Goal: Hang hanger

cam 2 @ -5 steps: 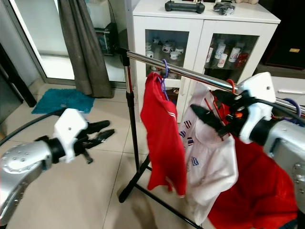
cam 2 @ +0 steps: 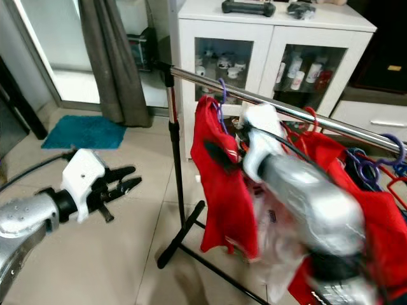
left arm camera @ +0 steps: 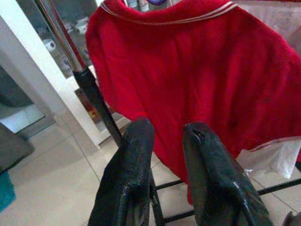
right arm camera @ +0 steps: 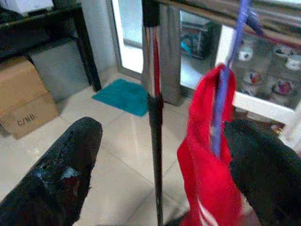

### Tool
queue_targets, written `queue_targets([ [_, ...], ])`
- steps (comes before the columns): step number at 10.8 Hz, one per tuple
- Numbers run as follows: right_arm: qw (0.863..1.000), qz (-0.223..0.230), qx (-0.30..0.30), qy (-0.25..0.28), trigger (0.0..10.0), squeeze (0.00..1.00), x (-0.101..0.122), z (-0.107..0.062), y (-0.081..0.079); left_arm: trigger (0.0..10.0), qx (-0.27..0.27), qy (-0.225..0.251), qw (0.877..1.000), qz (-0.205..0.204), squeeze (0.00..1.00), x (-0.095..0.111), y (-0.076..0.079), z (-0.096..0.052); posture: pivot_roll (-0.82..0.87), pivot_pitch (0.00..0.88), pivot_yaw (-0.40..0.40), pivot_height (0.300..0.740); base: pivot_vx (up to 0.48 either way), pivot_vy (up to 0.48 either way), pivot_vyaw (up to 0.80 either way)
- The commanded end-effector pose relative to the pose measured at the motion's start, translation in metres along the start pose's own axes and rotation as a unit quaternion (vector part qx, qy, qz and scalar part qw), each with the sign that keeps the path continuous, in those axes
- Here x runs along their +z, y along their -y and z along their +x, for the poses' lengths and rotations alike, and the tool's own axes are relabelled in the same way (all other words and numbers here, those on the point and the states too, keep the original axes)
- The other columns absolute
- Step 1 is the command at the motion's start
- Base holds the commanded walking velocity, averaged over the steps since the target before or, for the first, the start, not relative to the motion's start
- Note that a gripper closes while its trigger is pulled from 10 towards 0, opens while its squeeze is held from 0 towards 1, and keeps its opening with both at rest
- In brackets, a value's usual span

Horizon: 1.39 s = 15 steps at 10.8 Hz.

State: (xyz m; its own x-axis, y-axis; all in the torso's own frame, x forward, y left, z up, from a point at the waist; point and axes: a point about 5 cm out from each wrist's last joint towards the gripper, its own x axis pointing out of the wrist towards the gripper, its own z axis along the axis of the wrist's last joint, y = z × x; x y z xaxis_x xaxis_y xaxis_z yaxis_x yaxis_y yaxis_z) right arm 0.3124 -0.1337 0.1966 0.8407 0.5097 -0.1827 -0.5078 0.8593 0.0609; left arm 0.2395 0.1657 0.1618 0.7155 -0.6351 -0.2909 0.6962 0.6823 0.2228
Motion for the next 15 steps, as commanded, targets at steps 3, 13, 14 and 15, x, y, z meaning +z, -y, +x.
queue_targets([
  [3,0.998,-0.023,-0.056,0.021,10.0,1.0,0.012,0.037,0.006,10.0,-0.016,0.013,1.0,0.01,0.0,0.006,0.006,0.007,0.05,0.007,-0.004,0.74,0.0,0.0,0.0],
  [13,0.99,0.047,-0.133,-0.016,6.9,0.0,0.005,0.09,0.038,10.0,-0.063,0.02,0.998,0.013,0.0,0.018,0.008,0.007,0.08,0.09,0.021,0.74,0.0,0.0,0.0],
  [14,0.99,0.047,-0.132,-0.017,5.0,0.0,0.006,0.093,0.036,10.0,-0.063,0.015,0.998,0.012,0.0,0.016,0.008,0.005,0.09,0.098,0.017,0.74,0.0,0.0,0.0],
  [15,0.99,0.046,-0.128,-0.025,4.7,0.0,0.005,0.096,0.033,10.0,-0.064,0.012,0.998,0.011,0.0,0.015,0.009,0.003,0.09,0.099,0.01,0.74,0.0,0.0,0.0],
])
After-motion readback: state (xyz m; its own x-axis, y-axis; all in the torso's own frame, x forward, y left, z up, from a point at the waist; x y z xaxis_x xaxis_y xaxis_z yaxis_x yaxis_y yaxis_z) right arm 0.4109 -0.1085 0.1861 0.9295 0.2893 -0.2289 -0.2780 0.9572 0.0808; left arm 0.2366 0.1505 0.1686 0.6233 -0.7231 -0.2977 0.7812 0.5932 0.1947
